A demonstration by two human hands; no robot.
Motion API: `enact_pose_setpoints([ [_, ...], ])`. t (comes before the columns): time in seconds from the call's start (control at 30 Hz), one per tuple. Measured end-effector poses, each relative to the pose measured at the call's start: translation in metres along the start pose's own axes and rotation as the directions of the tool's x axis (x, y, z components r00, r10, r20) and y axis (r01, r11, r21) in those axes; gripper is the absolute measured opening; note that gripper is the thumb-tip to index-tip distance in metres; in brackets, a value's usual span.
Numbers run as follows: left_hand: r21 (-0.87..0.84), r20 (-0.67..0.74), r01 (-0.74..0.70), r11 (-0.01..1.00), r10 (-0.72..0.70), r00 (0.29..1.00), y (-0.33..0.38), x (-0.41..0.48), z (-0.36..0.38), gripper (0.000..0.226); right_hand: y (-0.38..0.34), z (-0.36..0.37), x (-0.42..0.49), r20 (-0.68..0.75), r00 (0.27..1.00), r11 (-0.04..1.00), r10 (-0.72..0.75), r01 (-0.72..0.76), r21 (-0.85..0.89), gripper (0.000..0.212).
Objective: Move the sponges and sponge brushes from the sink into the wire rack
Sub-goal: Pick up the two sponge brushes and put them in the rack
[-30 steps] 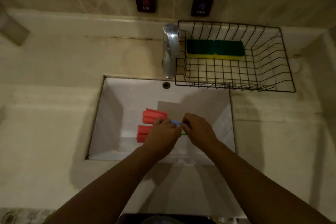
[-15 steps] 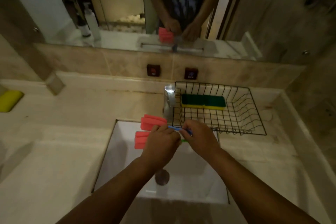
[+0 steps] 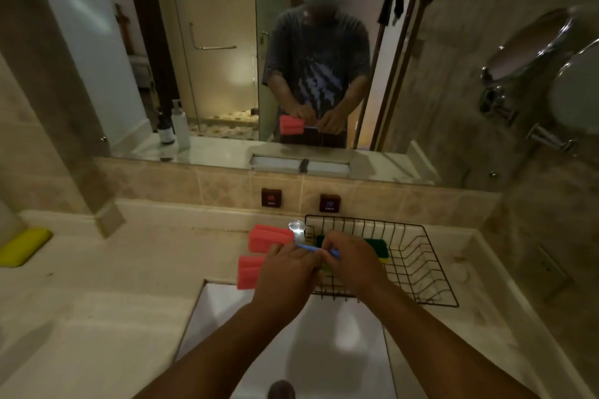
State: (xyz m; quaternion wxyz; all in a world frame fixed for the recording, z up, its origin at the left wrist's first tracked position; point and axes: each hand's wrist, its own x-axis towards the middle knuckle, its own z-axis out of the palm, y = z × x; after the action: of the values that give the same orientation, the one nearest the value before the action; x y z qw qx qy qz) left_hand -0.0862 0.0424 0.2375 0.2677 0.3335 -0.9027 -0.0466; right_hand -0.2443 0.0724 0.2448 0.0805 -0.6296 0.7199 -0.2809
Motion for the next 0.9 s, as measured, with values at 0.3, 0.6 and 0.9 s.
enact_pose_setpoints([
  [0.3, -0.032, -0.001, 0.019, 0.999, -0.019, 1.000, -0.004, 0.000, 0.003, 0.012, -0.001, 0.000, 0.002, 0.013, 1.000, 1.000, 0.012, -0.012, -0.001, 0.014],
  [0.6, -0.086, 0.005, -0.001, 0.996, 0.002, 1.000, -0.009, 0.007, 0.026, 0.012, 0.017, 0.008, 0.001, -0.014, 0.998, 0.996, 0.061, -0.061, -0.058, 0.016],
  [0.9, -0.173, 0.038, -0.047, 0.984, 0.055, 0.998, 0.021, 0.036, 0.067, 0.024, 0.068, -0.011, 0.000, -0.014, 0.977, 0.975, 0.213, -0.213, -0.067, 0.017],
])
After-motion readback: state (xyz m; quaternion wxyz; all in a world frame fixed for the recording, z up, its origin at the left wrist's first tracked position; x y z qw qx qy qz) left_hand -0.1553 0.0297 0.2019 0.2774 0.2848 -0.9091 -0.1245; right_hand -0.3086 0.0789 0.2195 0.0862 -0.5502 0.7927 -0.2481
